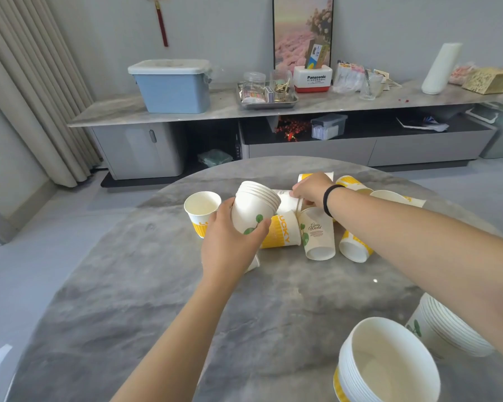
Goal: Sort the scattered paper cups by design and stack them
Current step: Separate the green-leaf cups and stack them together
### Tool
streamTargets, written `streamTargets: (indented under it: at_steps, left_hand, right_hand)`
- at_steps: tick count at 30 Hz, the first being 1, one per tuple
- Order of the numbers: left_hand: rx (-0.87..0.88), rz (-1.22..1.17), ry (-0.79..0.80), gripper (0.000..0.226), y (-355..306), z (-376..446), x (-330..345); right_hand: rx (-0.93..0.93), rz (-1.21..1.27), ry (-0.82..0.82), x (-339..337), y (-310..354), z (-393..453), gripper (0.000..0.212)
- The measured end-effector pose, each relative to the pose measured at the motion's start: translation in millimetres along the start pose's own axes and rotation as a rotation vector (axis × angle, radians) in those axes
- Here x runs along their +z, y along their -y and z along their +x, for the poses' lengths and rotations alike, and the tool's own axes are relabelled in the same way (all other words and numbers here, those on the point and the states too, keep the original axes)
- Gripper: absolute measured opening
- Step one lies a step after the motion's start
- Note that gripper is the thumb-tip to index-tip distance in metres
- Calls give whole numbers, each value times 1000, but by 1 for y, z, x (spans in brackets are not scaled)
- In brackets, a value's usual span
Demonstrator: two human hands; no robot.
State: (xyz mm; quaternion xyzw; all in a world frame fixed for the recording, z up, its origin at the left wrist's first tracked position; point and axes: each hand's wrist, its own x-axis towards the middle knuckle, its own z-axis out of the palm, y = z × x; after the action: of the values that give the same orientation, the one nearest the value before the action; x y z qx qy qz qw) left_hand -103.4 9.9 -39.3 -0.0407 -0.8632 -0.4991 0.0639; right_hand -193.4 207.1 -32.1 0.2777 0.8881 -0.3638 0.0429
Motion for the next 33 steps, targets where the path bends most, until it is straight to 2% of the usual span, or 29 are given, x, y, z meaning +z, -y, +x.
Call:
streamTargets:
  at_steps: [3, 5, 8, 12, 15, 18, 21, 26, 28, 29, 30, 31, 33]
  left_hand:
    - [3, 2, 9, 63, 2, -2, -2]
    - [4, 6, 11, 64, 2, -3, -3]
    - [-7, 18, 16, 67, 1, -3, -7]
    - [14, 69, 22, 65, -5, -3, -12]
    - [36, 120, 36, 67, -7, 0, -14]
    - [65, 84, 59, 68, -10, 1, -13]
    - [121, 32, 101, 66, -16, -1, -11]
    - [143, -40, 112, 64, -21, -1, 0]
    - [141, -32, 111, 64, -20, 1, 4]
    - [141, -19, 109, 64, -19, 1, 6]
    - [138, -4, 103, 65, -17, 2, 7]
    - [132, 7, 92, 65, -15, 2, 7]
    - [116, 24, 73, 67, -12, 1, 8]
  right_hand:
    - [42, 248, 52, 2, 2, -6, 47]
    - [45, 294, 64, 1, 3, -9, 43]
    - [-7, 350, -4, -6, 9, -18, 32]
    - [-318, 350, -185, -29, 22, -37, 28]
    - [-517, 327, -212, -47, 33, -62, 31]
    - [-620, 168, -53, -53, 35, -79, 33]
    - [-586, 138, 164, -53, 34, -87, 34]
    - [-397, 384, 476, -40, 36, -90, 50]
    - [-315, 512, 513, -42, 32, -82, 59]
    - [-284, 524, 458, -44, 29, -75, 59]
    - [-261, 460, 349, -48, 25, -69, 54]
    - [-250, 285, 230, -51, 19, -63, 45]
    - [-253, -212, 140, -53, 2, -56, 35]
